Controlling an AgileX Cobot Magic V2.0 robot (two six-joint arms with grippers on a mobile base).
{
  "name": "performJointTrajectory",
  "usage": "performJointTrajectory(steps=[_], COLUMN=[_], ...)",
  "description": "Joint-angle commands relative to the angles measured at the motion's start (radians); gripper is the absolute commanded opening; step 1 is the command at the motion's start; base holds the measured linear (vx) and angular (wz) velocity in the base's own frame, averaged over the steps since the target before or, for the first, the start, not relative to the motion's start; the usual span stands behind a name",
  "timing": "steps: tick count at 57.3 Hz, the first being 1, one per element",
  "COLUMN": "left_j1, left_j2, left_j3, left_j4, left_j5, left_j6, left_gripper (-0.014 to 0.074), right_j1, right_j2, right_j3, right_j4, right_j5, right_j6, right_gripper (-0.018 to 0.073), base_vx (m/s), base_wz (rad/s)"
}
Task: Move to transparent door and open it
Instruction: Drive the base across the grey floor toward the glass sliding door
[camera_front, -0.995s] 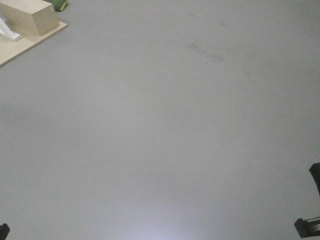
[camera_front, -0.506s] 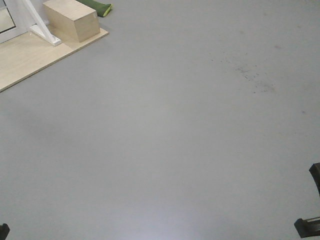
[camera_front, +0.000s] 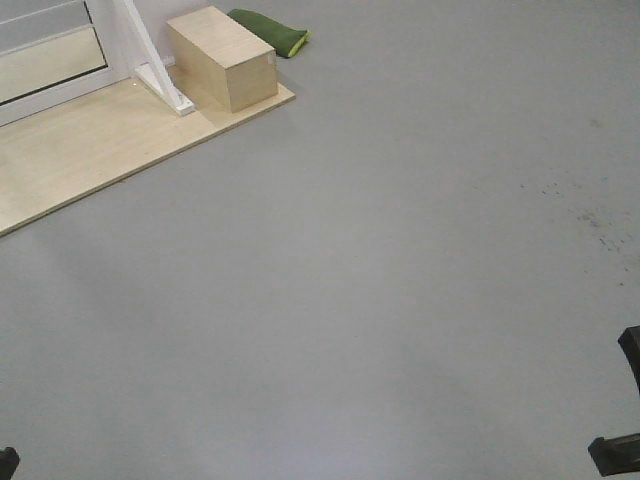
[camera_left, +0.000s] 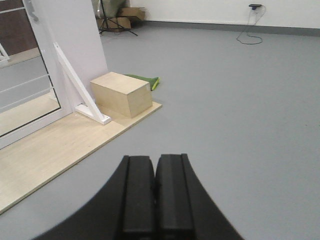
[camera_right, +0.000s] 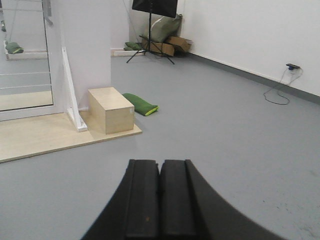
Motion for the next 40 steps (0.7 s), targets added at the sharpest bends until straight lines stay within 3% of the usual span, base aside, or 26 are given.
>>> performJointTrajectory(steps=[1,40], left_j1=[-0.01,-0.01], left_j2=[-0.015,-0.015], left_j3=[0.008,0.008], left_j4=[-0.003,-0.003], left_j5=[-0.083,-0.083], left_j6=[-0.002,-0.002], left_gripper=[0.0076,0.0076], right_j1=[-0.003,-0.003], right_j2=[-0.012,-0.012], right_j3=[0.004,0.004], right_j4=[-0.008,-0.008], right_j5=[-0.084,-0.084], right_j6=[0.0,0.0], right_gripper=[0.0001,0.0001], base_vx=[0.64,0.64], base_wz=[0.31,0.23])
